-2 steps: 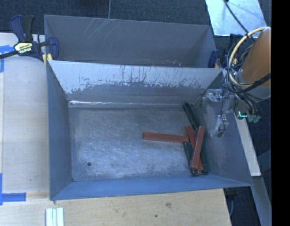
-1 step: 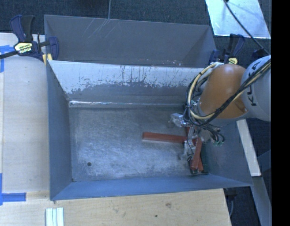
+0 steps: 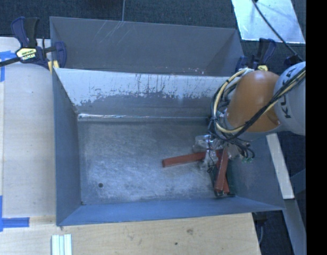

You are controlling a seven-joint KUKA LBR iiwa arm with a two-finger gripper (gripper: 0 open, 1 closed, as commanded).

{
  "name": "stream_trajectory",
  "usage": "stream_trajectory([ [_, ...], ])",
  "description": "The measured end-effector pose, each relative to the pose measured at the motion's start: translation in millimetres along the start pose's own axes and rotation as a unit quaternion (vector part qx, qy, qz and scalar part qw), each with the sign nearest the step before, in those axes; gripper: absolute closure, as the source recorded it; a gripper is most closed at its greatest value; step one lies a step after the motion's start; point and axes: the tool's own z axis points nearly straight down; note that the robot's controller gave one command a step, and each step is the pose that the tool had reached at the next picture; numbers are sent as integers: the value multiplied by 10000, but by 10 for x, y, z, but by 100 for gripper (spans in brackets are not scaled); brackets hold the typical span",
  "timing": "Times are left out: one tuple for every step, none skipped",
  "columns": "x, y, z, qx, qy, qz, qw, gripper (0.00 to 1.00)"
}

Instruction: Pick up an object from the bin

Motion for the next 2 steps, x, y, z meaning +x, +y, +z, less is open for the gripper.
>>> stream_trajectory([
  [230, 72, -1055, 10, -22, -56, 10000, 100],
  [-243, 127, -2401, 13, -44, -39, 10000, 100],
])
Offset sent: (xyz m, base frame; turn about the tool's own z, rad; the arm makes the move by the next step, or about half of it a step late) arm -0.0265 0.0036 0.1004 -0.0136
